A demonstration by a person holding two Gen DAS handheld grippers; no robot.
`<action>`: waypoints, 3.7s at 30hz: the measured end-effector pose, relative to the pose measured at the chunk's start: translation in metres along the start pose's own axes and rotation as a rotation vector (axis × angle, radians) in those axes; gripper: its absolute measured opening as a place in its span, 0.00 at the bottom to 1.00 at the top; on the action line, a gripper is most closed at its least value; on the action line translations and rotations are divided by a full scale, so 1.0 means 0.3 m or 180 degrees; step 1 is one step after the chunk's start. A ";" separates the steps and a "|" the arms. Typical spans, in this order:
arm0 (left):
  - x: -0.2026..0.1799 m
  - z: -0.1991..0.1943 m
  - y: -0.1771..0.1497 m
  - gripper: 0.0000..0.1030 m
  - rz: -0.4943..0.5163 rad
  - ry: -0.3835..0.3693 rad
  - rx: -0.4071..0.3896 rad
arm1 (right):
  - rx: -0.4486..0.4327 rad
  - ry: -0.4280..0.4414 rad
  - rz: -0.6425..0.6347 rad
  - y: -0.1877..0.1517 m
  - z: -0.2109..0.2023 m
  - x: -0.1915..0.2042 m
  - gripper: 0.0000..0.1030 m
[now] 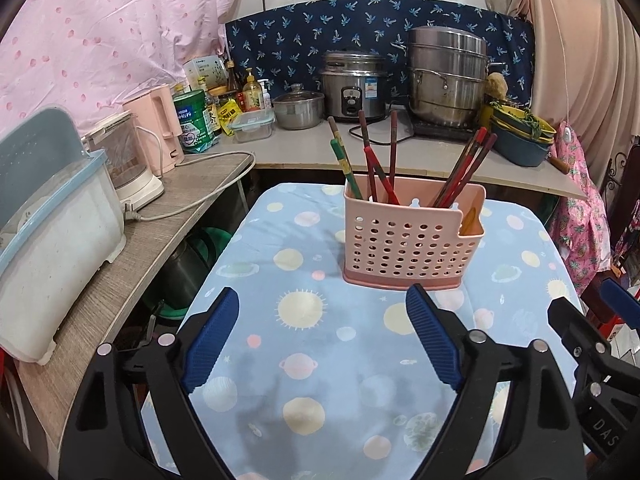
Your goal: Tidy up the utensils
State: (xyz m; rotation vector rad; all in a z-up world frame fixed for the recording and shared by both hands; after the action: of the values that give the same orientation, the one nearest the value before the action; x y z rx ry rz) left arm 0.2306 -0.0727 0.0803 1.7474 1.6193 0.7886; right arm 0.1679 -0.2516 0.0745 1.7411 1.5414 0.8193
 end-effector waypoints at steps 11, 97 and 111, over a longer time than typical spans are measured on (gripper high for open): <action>0.006 0.023 -0.036 0.84 0.0009 0.0015 0.0076 | 0.0070 -0.0059 -0.0070 -0.033 0.014 0.027 0.81; 0.016 0.183 -0.068 0.93 0.0067 0.0112 0.0263 | 0.0330 -0.0143 -0.0044 -0.094 0.178 0.033 0.94; 0.005 0.206 -0.074 0.92 0.0061 0.0160 0.0271 | 0.0353 -0.0131 -0.0046 -0.099 0.196 0.023 0.94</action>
State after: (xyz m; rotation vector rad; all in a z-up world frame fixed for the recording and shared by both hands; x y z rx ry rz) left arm 0.2647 -0.0727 0.0243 1.8183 1.6941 0.7888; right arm 0.1990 -0.2466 0.0163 1.8121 1.5966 0.6983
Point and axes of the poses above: each gripper's, at about its wrist camera, not at the fingertips, and z roughly the way its jaws point, x to its left, y to its top, the point moved 4 cm from there along z, roughly the way its jaws point, and after that the axes turned 4 degrees about -z, right-handed, at the moved point
